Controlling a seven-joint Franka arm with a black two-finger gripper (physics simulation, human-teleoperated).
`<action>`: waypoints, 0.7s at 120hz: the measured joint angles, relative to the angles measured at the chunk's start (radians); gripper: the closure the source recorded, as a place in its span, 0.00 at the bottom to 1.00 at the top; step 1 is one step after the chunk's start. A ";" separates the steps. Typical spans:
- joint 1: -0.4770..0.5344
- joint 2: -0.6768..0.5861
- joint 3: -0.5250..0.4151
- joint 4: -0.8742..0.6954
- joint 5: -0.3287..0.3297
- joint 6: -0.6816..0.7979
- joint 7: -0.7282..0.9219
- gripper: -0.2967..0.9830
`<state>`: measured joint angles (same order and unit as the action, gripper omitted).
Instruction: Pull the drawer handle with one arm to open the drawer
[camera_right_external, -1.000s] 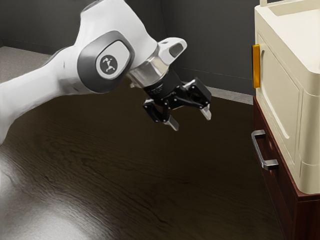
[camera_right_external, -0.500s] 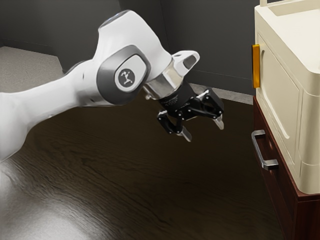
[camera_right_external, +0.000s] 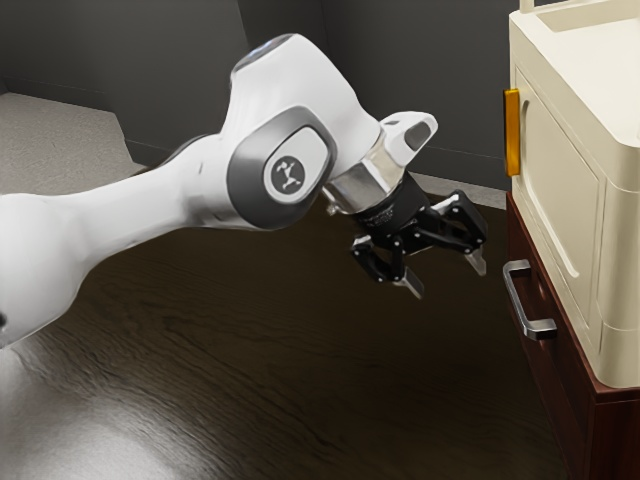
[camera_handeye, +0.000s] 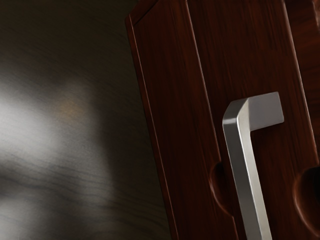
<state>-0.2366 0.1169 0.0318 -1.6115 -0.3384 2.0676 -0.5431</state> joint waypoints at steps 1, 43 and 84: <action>0.000 0.002 -0.001 0.001 0.000 0.001 0.000 0.31; 0.003 0.051 -0.033 0.037 -0.001 0.034 -0.010 0.38; 0.001 0.097 -0.059 0.084 0.002 0.049 -0.015 0.43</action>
<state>-0.2360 0.2141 -0.0273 -1.5274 -0.3364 2.1165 -0.5582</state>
